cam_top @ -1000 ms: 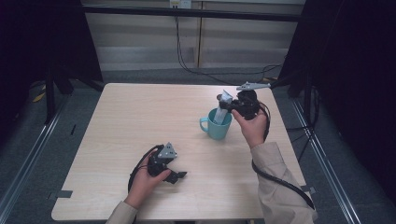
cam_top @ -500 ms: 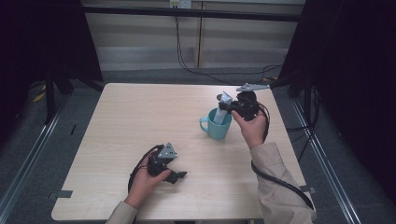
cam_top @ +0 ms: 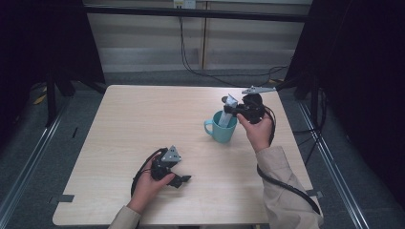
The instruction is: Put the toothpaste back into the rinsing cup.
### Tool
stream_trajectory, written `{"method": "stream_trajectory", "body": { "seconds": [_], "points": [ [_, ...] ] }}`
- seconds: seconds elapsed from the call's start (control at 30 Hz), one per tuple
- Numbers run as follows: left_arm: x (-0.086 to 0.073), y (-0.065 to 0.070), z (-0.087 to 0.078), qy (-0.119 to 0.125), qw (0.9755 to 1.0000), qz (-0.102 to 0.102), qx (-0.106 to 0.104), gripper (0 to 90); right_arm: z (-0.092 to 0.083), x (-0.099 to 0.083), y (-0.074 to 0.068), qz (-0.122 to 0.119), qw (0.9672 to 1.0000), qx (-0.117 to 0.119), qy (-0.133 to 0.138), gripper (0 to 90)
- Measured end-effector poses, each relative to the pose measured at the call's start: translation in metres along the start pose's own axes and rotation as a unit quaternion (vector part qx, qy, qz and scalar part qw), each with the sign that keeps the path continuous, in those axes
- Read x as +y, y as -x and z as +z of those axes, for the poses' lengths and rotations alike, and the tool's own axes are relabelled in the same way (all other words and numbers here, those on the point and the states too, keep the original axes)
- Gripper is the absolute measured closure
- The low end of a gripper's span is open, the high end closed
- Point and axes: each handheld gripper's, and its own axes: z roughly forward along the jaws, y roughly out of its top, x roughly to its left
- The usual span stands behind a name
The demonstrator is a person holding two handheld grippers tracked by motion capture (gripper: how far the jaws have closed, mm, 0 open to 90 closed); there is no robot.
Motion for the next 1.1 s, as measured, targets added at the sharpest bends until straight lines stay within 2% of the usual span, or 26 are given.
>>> {"method": "stream_trajectory", "body": {
  "seconds": [0.63,1.1],
  "points": [
    [0.0,0.0,0.0,-0.001,1.0,0.001,0.0,14.2,-0.006,-0.003,0.011,0.008,0.9995,-0.031,0.008,66.1],
    [0.0,0.0,0.0,0.0,1.0,0.001,0.0,14.3,-0.008,-0.005,0.015,0.01,0.9991,-0.039,0.009,64.1]
  ]
}}
